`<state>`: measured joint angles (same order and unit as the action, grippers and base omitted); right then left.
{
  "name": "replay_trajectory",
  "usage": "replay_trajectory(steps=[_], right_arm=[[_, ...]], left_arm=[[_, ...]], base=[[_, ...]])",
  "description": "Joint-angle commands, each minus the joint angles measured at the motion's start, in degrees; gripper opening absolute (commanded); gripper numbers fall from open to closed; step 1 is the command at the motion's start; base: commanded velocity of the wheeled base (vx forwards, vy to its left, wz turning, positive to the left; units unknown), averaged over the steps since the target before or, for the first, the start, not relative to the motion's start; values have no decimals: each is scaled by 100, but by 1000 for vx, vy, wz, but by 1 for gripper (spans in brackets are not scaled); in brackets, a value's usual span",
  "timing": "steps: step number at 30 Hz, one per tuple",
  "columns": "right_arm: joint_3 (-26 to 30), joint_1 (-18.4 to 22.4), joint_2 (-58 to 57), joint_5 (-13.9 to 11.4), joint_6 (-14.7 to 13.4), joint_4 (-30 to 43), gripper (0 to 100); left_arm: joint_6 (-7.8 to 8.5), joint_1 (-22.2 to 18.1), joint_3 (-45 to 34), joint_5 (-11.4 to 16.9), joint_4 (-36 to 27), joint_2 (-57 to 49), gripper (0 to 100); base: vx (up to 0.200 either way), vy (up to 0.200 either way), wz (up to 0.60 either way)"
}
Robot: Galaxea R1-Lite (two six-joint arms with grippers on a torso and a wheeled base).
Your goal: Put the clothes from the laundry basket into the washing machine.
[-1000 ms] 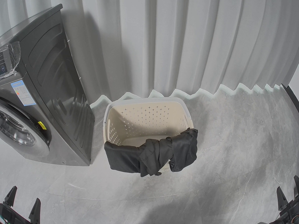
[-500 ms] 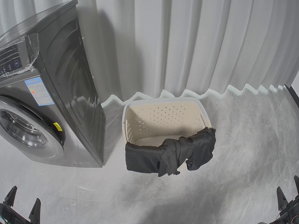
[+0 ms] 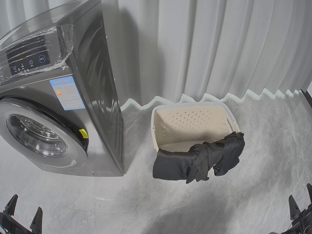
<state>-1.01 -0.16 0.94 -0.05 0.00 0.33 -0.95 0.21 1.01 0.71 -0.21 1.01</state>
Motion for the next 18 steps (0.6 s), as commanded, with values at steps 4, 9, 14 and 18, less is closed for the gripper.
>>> replay_trajectory(steps=[4, 9, 14, 18], right_arm=[[84, -2, -94, -4, 0, 2, 100], [84, -2, -94, 5, 0, 2, 100], [84, -2, -94, 5, 0, 2, 100], [84, -2, -94, -4, 0, 2, 100]], left_arm=[[-2, -3, -92, 0, 12, -101, 100], [-2, -3, -92, -9, 3, -101, 100], [-2, -3, -92, 0, 3, -101, 100], [-2, -3, -92, -9, 3, -101, 100]], base=[[0, 200, 0], [0, 200, 0], [0, 200, 0], [0, 200, 0]])
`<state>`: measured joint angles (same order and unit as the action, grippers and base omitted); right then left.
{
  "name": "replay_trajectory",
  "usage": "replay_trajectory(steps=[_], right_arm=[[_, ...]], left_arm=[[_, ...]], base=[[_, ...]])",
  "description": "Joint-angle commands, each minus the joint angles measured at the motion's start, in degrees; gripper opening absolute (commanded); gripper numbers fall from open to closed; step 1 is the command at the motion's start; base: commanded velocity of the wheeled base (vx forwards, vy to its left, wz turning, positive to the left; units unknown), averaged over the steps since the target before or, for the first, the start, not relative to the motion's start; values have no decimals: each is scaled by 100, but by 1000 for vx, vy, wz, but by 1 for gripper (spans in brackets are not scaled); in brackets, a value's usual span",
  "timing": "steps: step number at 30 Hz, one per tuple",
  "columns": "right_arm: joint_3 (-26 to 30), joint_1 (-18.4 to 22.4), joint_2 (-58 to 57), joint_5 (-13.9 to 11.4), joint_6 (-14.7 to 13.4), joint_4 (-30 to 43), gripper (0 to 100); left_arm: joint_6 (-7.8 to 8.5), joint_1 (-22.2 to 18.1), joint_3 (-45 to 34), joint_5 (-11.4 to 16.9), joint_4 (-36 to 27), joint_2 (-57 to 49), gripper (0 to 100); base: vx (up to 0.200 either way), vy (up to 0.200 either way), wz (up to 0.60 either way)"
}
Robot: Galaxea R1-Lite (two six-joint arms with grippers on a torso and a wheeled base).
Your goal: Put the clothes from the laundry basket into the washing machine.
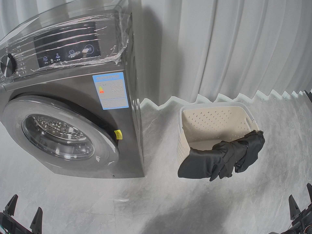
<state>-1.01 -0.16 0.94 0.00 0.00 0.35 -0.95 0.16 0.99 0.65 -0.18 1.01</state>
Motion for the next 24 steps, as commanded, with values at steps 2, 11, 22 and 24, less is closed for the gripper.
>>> replay_trajectory(steps=[2, 11, 22, 24], right_arm=[[84, -2, -94, -9, 0, 0, 100], [84, -2, -94, 0, 0, 0, 100], [84, -2, -94, -9, 0, 0, 100], [84, -2, -94, 0, 0, 0, 100]], left_arm=[[-2, 2, -90, -3, 1, -101, 100], [-2, 2, -90, -3, 1, -101, 100], [-2, 2, -90, -3, 1, -101, 100], [-2, 2, -90, -3, 1, -101, 100]], base=[[0, 200, 0], [0, 200, 0], [0, 200, 0], [0, 200, 0]])
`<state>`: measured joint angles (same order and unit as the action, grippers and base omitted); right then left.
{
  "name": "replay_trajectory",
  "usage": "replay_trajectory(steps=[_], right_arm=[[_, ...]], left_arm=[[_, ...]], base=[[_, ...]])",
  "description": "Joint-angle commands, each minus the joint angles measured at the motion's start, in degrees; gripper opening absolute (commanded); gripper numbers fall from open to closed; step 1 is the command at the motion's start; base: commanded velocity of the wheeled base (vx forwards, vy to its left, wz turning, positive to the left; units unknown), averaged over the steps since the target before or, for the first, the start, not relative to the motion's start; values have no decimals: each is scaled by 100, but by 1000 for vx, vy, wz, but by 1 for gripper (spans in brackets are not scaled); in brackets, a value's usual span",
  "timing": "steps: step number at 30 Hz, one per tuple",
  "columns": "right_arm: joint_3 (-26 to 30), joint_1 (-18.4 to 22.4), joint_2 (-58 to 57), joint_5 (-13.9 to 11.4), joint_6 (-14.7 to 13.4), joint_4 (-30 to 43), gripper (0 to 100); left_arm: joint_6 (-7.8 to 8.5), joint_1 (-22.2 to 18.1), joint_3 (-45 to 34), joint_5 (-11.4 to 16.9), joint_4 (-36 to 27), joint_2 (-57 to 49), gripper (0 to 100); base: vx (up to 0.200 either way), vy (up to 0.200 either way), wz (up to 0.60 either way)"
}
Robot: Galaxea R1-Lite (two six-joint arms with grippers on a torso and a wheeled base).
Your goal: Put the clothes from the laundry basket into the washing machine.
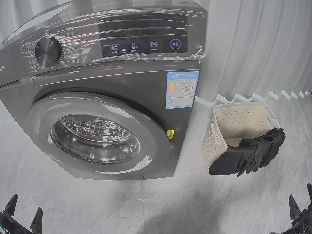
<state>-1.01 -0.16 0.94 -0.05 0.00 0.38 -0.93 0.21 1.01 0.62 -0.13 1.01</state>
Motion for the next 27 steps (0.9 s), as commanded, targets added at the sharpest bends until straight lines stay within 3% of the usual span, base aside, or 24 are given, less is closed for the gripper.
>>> replay_trajectory(steps=[1, 8, 24, 27], right_arm=[[84, -2, -94, -4, 0, -3, 100], [84, -2, -94, 5, 0, -3, 100], [92, 7, -85, 14, 9, -3, 100], [92, 16, -85, 31, 0, -3, 100]], left_arm=[[-4, -3, -92, -1, -4, -101, 100], [-4, -3, -92, -1, -4, -101, 100], [-4, -3, -92, -9, 5, -101, 100], [-4, -3, -92, -9, 5, -101, 100]], base=[[0, 200, 0], [0, 200, 0], [0, 0, 0], [0, 0, 600]])
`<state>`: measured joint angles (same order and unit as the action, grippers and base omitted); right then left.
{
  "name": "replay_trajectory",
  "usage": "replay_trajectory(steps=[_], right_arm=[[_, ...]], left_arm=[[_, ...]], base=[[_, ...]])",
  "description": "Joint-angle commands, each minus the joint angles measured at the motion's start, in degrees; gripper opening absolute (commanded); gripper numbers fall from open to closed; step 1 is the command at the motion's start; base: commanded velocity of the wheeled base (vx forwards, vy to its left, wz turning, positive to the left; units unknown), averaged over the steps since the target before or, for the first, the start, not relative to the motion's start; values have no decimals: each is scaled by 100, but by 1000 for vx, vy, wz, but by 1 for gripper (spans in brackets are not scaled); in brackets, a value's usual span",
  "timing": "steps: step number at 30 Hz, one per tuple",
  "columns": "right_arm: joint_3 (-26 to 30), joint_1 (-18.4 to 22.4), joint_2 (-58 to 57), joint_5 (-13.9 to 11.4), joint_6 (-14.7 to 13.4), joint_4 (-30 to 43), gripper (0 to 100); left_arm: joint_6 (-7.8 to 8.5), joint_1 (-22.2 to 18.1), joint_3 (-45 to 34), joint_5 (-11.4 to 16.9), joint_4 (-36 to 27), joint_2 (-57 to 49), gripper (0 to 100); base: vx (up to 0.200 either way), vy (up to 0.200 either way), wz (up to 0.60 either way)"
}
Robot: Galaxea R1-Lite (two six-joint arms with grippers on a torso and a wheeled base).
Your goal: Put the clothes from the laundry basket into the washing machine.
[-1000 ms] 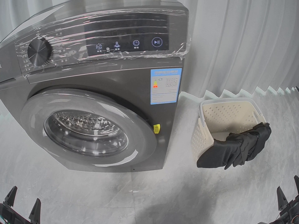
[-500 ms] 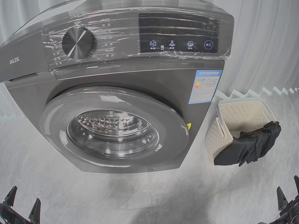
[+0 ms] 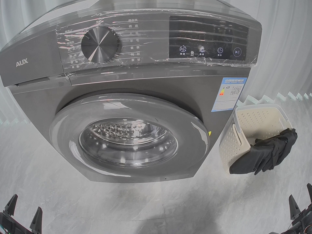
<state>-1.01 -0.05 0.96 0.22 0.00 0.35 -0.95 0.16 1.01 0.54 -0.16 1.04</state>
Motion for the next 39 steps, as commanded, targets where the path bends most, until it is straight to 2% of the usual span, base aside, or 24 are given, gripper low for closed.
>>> replay_trajectory(steps=[1, 3, 23, 32, 39], right_arm=[[92, 5, -88, 4, 0, 0, 100], [92, -4, -88, 4, 0, 0, 100], [84, -4, -96, -13, 0, 0, 100], [92, -13, -96, -13, 0, 0, 100], [84, -4, -96, -13, 0, 0, 100]], left_arm=[[-2, 2, -92, -1, -2, -104, 100], [-2, 2, -92, -1, -2, -104, 100], [-2, 2, -92, -1, 7, -104, 100], [7, 2, -92, -10, 7, -104, 100], [7, 2, -92, -10, 7, -104, 100]], base=[[0, 0, 600], [0, 0, 600], [0, 0, 0], [0, 200, 0], [0, 0, 0]])
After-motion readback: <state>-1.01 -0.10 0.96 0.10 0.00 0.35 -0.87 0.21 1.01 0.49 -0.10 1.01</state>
